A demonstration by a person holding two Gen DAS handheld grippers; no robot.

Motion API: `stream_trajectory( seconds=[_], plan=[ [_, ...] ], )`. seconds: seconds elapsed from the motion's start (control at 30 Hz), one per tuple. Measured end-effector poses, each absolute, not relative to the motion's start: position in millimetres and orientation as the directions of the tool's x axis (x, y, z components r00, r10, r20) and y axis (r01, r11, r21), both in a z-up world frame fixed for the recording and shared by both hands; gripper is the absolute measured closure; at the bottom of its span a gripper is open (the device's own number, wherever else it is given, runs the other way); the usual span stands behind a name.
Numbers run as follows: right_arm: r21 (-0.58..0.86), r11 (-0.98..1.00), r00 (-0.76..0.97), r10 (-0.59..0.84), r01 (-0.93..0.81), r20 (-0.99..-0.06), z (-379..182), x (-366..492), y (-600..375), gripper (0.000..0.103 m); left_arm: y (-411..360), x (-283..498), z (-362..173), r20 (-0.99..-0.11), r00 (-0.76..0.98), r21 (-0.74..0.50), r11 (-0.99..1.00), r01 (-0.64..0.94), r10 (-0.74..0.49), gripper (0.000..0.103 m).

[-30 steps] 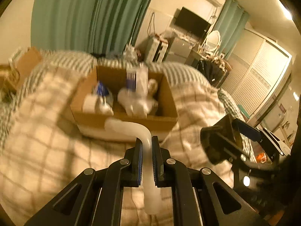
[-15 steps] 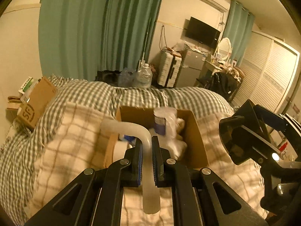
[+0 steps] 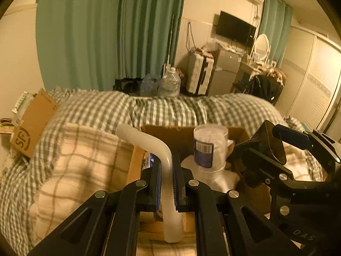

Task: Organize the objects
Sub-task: 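Lower the tube with the left tool while the right tool lowers the black cup into the box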

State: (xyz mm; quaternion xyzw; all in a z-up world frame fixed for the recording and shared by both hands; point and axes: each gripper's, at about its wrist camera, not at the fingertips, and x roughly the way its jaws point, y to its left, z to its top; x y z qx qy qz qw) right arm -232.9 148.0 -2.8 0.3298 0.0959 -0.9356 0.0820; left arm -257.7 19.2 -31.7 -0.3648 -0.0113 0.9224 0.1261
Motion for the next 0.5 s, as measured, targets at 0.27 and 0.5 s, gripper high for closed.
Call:
stream_trajectory(
  seconds=[0.27,0.5],
  plan=[
    [-0.072,-0.975,-0.737,-0.111,0.211,-0.666,-43,-253,164,0.033,28,-274,-65,-0.706,-0.676,-0.073,-0.972,-0.225,0.210,0.089],
    [-0.068,-0.981,-0.788,-0.105,0.183,-0.606,-31,-243,171,0.014,29,-266,-61,-0.691,-0.705,-0.018,-0.979,-0.205,0.160,0.047]
  ],
)
